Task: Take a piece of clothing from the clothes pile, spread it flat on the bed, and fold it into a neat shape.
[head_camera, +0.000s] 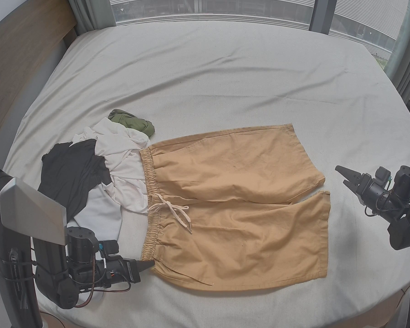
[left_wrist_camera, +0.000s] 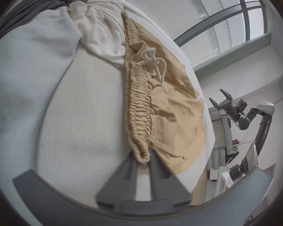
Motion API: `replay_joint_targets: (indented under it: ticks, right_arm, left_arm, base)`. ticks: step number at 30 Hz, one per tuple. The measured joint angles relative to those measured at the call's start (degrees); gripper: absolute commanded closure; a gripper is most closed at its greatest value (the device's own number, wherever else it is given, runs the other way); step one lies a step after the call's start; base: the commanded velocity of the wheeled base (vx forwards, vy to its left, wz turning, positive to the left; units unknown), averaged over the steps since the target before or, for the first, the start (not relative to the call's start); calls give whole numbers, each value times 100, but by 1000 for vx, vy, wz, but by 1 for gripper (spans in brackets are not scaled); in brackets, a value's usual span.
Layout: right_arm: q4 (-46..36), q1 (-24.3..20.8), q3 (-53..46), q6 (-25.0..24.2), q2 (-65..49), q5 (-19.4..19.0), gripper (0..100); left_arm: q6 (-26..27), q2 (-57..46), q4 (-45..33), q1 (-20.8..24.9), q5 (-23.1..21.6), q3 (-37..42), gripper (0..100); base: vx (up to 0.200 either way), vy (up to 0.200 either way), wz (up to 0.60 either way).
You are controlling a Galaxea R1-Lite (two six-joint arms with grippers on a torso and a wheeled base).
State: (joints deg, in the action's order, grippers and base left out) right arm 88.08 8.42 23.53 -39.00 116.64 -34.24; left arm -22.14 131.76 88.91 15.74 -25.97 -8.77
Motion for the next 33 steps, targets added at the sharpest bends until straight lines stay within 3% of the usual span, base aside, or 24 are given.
replay_joint_targets:
  ticks: [9, 16, 26, 33]
  right_arm:
    - [-9, -112, -280, 523, 26, -5, 0]
    - [-68, -221, -685, 1207, 39, -24, 0]
    - [-862, -317, -1626, 2728, -35, -32, 0]
    - [-1156, -413, -2147, 3000, -208, -27, 0]
  left_arm:
    - [16, 2, 5, 16, -4, -10, 100]
    - [20, 2, 7, 29, 2, -5, 100]
    - [30, -2, 7, 79, 9, -21, 100]
    - [27, -13, 10, 199, 65, -10, 100]
  base:
    - [0, 0, 0]
    - [0, 0, 0]
    - [0, 0, 0]
    - [0, 0, 0]
